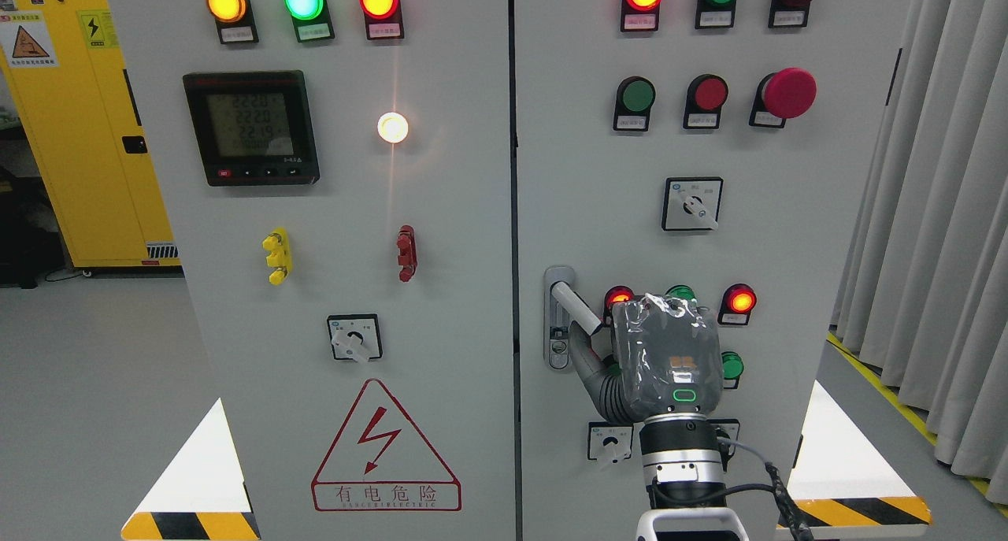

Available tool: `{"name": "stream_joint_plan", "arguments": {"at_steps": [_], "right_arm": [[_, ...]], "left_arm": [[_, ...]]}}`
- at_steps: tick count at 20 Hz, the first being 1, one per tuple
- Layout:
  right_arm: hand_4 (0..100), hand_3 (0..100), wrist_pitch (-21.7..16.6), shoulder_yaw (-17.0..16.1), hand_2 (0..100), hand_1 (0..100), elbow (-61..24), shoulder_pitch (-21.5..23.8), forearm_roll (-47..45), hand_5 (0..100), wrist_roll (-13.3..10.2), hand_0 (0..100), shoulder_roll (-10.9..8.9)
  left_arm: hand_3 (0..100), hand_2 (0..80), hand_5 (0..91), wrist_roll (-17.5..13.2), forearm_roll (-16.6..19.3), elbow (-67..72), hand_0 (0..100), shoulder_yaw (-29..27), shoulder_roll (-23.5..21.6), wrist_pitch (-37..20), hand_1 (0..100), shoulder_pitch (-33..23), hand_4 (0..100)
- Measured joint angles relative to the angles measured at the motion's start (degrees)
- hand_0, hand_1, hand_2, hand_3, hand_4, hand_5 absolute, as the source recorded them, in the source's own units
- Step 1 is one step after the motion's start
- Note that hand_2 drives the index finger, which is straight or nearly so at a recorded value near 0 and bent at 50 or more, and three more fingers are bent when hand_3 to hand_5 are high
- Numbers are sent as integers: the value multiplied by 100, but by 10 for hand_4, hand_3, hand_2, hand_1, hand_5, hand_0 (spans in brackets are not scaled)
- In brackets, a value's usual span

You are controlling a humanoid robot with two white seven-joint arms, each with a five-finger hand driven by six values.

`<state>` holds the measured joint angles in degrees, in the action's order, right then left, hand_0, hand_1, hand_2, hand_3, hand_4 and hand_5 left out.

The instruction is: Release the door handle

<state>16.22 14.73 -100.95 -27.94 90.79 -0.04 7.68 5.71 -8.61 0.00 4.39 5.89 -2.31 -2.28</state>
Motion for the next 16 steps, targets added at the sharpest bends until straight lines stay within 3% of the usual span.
{"name": "stream_joint_plan", "arguments": {"at_steps": [16], "right_arm": [[1000,1000,-48,-115,1000,327,-122,-1,-8,1000,1,481,-2]], "left_arm": [[0,0,0,0,0,0,120,0,0,0,556,0,0]]}}
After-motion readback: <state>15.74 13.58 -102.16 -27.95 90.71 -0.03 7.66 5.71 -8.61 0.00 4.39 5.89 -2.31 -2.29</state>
